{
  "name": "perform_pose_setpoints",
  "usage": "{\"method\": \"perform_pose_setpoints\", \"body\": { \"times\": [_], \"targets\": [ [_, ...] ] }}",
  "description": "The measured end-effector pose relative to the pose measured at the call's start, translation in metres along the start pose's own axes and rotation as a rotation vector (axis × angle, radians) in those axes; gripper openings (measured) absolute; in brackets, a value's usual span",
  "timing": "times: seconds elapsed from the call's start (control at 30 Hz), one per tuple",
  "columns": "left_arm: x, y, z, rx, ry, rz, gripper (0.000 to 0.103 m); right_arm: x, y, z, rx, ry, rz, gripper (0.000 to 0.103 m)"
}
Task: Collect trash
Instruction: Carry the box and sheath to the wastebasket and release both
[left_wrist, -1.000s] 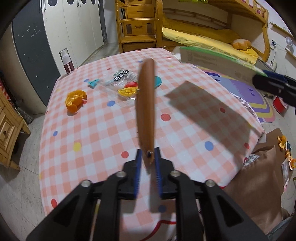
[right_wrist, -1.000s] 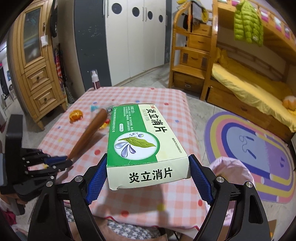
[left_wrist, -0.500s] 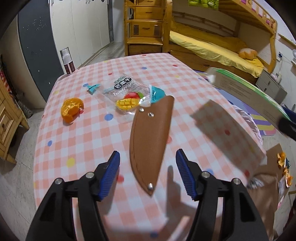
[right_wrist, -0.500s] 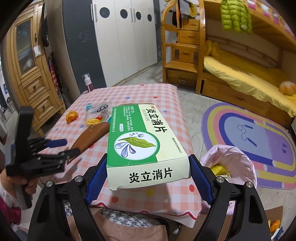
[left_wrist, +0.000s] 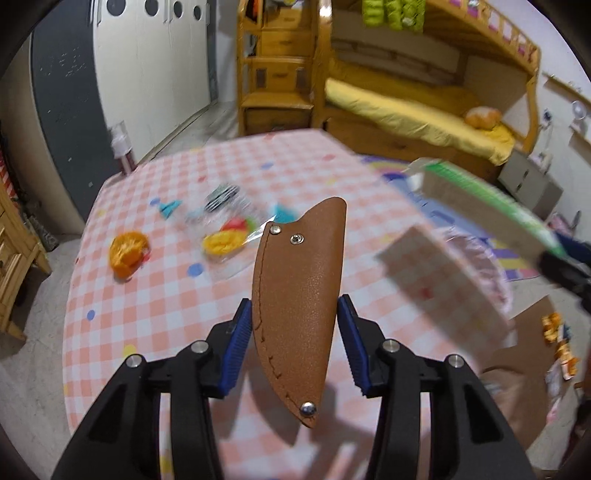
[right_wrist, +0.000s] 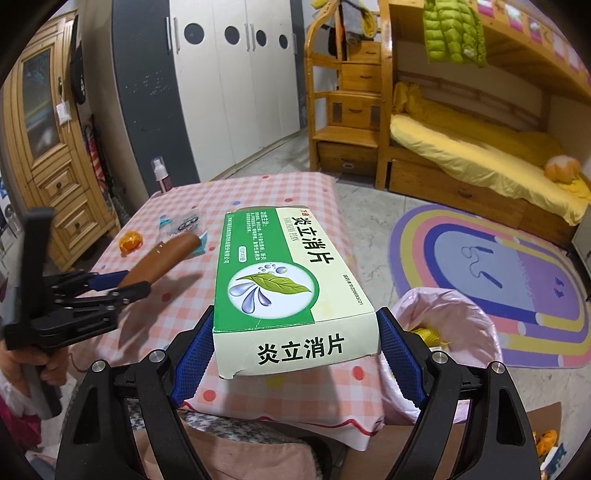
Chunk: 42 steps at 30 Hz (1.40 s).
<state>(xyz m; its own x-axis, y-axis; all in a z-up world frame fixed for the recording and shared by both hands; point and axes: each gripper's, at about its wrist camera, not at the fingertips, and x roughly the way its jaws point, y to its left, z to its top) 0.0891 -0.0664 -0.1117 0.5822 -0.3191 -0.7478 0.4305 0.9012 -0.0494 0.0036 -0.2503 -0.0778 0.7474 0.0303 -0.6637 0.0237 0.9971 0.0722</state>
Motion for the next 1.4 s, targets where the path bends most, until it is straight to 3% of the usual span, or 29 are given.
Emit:
{"method": "perform_pose_setpoints", "body": {
  "times": [0.23,0.47,0.73,1.0,1.17,1.2,1.23,1.4],
  "targets": [
    [-0.01,-0.07,0.018,0.105,-0.072,-0.076,0.045,-0.013,-0.036,-0.009,0.054,-0.006,-0.073,0.083],
    [0.016,-0.135,0.027,0.2,-0.038,-0.164,0.045,-0.018,-0.093,-0.034,0.143,0.035,-0.191,0.083],
    [0.047,-0.18,0.039,0.256,0.004,-0.219,0.045,0.016,-0.147,-0.046,0.194,0.095,-0.341,0.087],
    [0.079,-0.228,0.044,0.317,0.063,-0.283,0.046,0.003,-0.183,-0.061,0.322,0.065,-0.338,0.087],
    [0.094,-0.266,0.057,0.37,0.052,-0.323,0.046,-0.013,-0.209,-0.067,0.409,0.032,-0.351,0.088],
    [0.095,-0.27,0.059,0.374,0.052,-0.326,0.053,-0.015,-0.212,-0.067,0.417,0.028,-0.353,0.088],
    [0.096,-0.273,0.061,0.375,0.05,-0.32,0.069,-0.017,-0.214,-0.068,0.423,0.024,-0.356,0.088],
    [0.087,-0.26,0.066,0.327,0.017,-0.324,0.074,-0.022,-0.218,-0.07,0.427,0.018,-0.361,0.088]
  ]
}}
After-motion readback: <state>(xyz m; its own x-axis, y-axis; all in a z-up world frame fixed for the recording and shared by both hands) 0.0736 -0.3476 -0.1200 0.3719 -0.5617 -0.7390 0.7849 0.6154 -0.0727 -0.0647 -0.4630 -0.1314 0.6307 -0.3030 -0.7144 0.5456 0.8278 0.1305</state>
